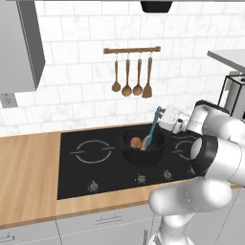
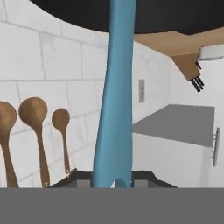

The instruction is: Put the onion and sweet potato in the pot. Retrieve the spatula and lightly stir the vegetables in the pot.

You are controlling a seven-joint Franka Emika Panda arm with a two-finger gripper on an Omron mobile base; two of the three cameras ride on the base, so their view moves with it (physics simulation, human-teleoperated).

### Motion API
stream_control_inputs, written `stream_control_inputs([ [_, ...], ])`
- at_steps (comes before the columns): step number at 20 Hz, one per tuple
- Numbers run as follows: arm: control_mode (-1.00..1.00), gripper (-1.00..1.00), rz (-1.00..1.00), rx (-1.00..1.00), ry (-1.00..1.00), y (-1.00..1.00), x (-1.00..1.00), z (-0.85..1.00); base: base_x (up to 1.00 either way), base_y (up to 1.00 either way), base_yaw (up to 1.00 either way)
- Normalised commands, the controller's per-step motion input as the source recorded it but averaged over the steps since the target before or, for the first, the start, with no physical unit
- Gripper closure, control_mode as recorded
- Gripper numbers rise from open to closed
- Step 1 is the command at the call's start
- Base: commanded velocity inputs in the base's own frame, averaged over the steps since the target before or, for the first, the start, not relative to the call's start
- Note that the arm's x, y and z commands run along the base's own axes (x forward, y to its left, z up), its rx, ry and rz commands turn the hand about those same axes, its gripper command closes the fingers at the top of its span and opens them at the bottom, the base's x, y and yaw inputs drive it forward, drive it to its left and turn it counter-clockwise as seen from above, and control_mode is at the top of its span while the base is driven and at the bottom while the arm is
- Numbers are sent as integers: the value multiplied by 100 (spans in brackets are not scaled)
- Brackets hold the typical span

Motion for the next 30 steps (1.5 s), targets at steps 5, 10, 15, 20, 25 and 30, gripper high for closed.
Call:
stream_control_inputs([
  [5,-100,100,-18,-33,-13,-35,-9,0,0,0,0],
  [10,-100,100,-14,-16,-3,-1,-2,9,0,0,0],
  [15,-100,100,-1,0,-7,67,-1,39,0,0,0],
  [20,-100,100,0,0,-2,52,-22,26,0,0,0],
  [25,-100,100,-1,0,9,4,-2,0,0,0,0],
  [30,-100,100,-4,5,23,0,-32,0,0,0,0],
])
